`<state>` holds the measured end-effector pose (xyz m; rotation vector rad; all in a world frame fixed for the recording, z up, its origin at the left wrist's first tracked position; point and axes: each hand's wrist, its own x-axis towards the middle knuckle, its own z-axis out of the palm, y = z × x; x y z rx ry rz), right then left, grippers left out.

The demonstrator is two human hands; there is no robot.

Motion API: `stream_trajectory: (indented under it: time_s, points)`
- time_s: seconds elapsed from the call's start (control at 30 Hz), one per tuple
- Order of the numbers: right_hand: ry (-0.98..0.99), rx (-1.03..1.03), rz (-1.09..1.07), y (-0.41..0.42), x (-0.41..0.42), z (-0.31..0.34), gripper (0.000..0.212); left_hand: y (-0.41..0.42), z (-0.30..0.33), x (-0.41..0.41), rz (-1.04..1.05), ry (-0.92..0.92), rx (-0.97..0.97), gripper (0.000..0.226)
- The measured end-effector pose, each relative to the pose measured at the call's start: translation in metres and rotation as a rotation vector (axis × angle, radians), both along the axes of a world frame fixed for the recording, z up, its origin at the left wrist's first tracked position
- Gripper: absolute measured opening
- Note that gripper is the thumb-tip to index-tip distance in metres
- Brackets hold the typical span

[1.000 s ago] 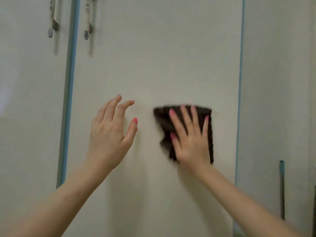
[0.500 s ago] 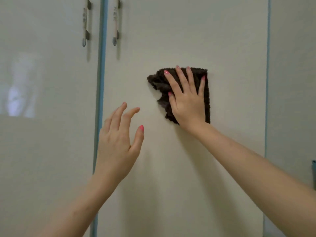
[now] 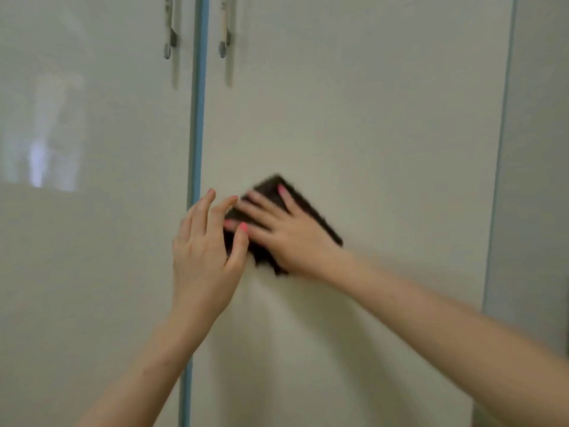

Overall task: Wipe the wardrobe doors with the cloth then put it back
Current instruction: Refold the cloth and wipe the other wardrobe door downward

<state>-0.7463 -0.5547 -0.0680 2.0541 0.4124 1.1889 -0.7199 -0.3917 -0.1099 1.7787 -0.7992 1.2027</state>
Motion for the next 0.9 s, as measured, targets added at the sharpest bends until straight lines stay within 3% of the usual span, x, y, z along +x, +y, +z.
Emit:
stream_trajectory:
  time_s: [0.13,0.27,0.33,0.47,0.57,0.67,0.8,0.9]
  points:
    - [-0.117,0.252,-0.033,0.023,0.015,0.088,0.056,0.008,-0.008,-0.003,0.031,-0.001,0.027,0.049]
    - [-0.328,0.35,-0.014,0.047,0.038,0.057,0.056,0.02,-0.01,0.006,0.056,-0.004,-0.004,0.049]
    - [-0.283,0.237,0.045,0.048,0.047,0.008,0.055,0.025,-0.014,0.01,0.058,-0.013,-0.031,0.05]
    - [0.025,0.011,0.055,0.053,0.05,-0.077,0.056,0.022,-0.032,0.01,0.042,0.041,-0.038,0.052]
    - [0.134,-0.108,0.064,0.046,0.05,-0.083,0.056,0.018,-0.044,0.005,0.028,0.083,0.007,0.053]
    - [0.113,-0.3,0.087,0.022,0.04,-0.045,0.049,0.023,-0.041,0.0,0.012,0.075,0.008,0.053]
    - [-0.17,-0.041,0.028,0.01,0.023,0.019,0.048,0.033,-0.024,-0.002,0.017,0.019,-0.034,0.049]
    - [-0.372,0.256,0.032,0.026,0.026,0.005,0.051,0.036,-0.019,-0.005,0.006,0.017,-0.062,0.047]
